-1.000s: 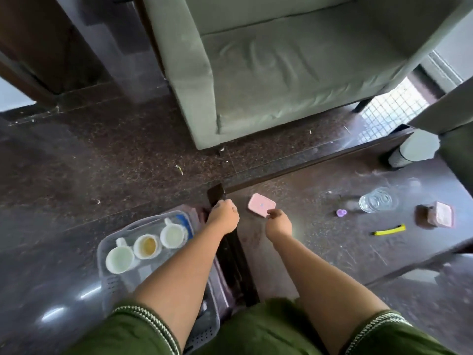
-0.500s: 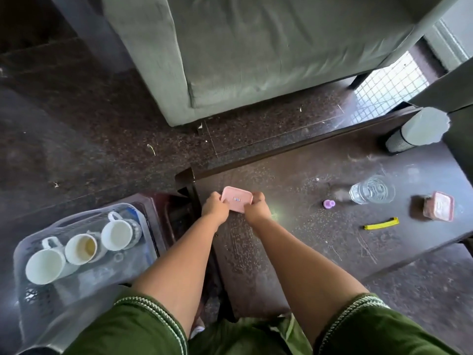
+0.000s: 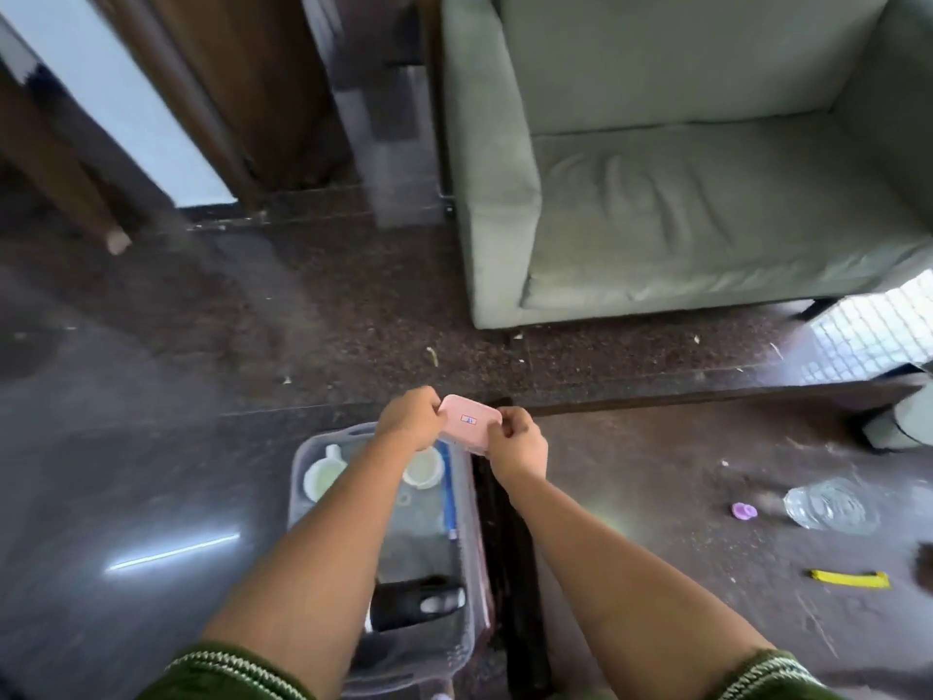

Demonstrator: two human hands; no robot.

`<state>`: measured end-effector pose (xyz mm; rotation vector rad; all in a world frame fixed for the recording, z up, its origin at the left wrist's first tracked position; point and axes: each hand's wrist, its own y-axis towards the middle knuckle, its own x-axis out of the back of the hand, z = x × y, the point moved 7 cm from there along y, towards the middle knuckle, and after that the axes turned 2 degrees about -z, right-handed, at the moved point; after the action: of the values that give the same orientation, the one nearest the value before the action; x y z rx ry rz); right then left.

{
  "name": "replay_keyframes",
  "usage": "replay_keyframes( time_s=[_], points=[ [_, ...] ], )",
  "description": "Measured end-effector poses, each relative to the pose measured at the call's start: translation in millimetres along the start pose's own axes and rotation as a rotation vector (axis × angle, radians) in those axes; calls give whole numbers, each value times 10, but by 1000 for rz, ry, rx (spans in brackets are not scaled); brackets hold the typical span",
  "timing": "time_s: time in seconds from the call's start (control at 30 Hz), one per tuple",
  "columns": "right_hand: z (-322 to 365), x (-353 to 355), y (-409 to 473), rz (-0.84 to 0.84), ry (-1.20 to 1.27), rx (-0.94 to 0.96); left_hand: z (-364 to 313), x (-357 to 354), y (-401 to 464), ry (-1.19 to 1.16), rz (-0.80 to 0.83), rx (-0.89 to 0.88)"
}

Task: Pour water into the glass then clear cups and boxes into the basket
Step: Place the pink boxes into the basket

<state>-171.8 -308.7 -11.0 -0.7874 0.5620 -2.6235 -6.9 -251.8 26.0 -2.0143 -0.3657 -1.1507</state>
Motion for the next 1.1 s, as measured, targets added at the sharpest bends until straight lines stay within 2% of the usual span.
replay_keyframes(
  time_s=[0.13, 0.27, 0.37, 0.57, 0.73, 0.9, 1.0, 1.1],
  points=[
    [373, -712, -443, 158, -103, 118, 1014, 308, -324, -105, -17, 150],
    [451, -1349, -800, 325, -203, 118, 1854, 260, -662, -267, -54, 294],
    [405, -1632, -920, 406, -348, 130, 2239, 78, -837, -426, -53, 375],
    [214, -1779, -936, 427, -609, 44, 2332, -295, -910, -351, 90, 253],
    [22, -1965, -924, 588, -687, -64, 2281, -493, -893, -320, 181, 200],
    [-33, -2087, -822, 693, -801, -50, 2383, -775, -771, -317, 265, 207],
    [-88, -2149, -812, 738, -885, -46, 2384, -758, -777, -234, 263, 234],
    [-204, -2221, -840, 807, -919, -54, 2325, -841, -815, -167, 303, 189]
  ],
)
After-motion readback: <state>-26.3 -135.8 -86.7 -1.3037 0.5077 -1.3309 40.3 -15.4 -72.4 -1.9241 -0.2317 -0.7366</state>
